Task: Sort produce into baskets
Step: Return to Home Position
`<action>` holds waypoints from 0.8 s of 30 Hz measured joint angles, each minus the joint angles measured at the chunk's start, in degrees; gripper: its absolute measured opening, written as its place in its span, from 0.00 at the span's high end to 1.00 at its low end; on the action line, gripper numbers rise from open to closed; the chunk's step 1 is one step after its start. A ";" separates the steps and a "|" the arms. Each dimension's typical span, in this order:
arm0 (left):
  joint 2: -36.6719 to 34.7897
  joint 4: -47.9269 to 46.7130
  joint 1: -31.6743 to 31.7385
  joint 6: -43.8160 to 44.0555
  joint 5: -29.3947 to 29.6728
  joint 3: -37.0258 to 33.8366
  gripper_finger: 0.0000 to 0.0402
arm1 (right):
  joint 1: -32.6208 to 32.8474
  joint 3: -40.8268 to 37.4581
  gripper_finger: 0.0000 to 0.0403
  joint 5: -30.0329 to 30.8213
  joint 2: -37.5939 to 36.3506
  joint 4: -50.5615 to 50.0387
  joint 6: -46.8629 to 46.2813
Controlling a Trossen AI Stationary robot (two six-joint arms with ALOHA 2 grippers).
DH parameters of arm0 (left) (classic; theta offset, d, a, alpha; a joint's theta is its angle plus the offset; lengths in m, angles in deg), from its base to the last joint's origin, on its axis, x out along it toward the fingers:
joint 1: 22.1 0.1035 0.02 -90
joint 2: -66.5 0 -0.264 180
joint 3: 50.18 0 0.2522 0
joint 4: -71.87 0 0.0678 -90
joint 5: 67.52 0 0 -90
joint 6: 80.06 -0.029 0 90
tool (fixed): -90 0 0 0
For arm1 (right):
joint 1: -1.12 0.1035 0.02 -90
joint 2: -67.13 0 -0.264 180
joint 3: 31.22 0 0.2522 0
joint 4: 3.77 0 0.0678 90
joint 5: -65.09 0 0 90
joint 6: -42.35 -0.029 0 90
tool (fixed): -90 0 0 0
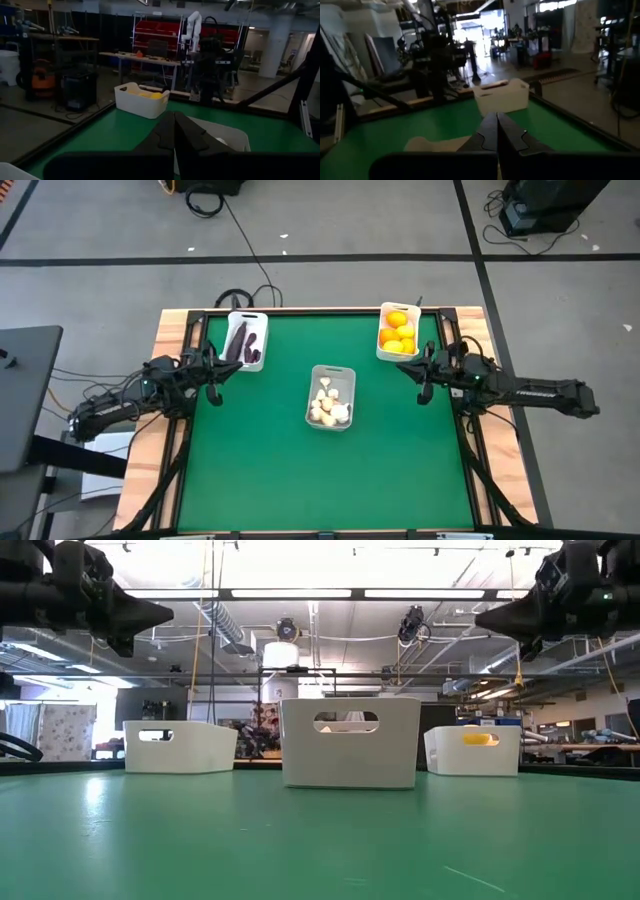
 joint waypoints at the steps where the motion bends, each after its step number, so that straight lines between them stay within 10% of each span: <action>1: 0.00 0.12 0.02 -0.02 -0.02 0.00 0.99 | -0.01 0.45 1.00 0.16 -0.90 -1.17 0.00; 24: 0.02 -7.69 0.00 -0.40 3.19 0.00 0.99 | 2.28 -2.54 1.00 1.57 -15.14 -9.40 -3.25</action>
